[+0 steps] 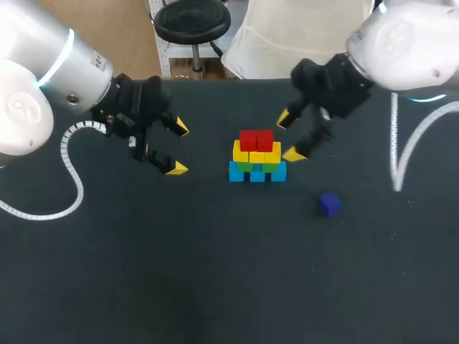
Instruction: Place the blue cubes, place green cubes on the blue cubes, place the yellow cubes on the green cubes, then place the red cubes on the yellow cubes, and place purple cube on the red cubes.
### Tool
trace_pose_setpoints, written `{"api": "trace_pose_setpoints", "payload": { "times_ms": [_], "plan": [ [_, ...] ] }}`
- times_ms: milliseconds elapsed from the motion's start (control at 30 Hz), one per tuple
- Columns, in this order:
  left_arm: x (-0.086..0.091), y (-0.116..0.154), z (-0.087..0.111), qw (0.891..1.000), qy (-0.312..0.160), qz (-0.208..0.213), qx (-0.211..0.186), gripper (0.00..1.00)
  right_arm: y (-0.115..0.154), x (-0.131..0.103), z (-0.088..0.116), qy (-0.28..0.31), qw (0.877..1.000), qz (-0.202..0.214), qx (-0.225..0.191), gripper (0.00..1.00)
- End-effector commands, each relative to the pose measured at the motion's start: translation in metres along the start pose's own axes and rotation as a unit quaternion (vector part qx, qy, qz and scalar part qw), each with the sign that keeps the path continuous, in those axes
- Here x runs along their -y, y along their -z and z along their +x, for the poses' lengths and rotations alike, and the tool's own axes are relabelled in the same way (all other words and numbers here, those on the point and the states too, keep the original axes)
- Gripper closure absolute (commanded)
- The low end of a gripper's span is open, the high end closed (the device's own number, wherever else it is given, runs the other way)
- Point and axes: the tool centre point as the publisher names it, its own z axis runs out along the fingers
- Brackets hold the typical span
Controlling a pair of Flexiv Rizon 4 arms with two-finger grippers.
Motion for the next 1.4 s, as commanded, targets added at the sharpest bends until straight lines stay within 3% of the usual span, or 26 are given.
{"api": "trace_pose_setpoints", "payload": {
  "times_ms": [33, 567, 800, 1367, 1400],
  "plan": [
    [0.000, 0.000, 0.001, 1.000, -0.001, 0.000, 0.001, 0.00, 0.022, -0.020, 0.019, 0.016, 1.000, -0.006, -0.019, 0.00],
    [0.000, 0.000, 0.001, 1.000, -0.001, 0.000, 0.001, 0.00, -0.004, -0.058, 0.097, 0.088, 0.993, -0.078, -0.028, 0.00],
    [0.000, 0.000, 0.001, 1.000, -0.001, 0.000, 0.001, 0.00, -0.019, -0.064, 0.110, 0.127, 0.986, -0.101, -0.031, 0.00],
    [0.000, 0.000, 0.001, 1.000, -0.001, 0.000, 0.001, 0.00, -0.034, -0.059, 0.124, 0.186, 0.977, -0.100, -0.009, 0.00],
    [0.000, 0.000, 0.001, 1.000, -0.001, 0.000, 0.001, 0.00, -0.034, -0.059, 0.124, 0.186, 0.977, -0.099, -0.009, 0.08]
  ]
}}
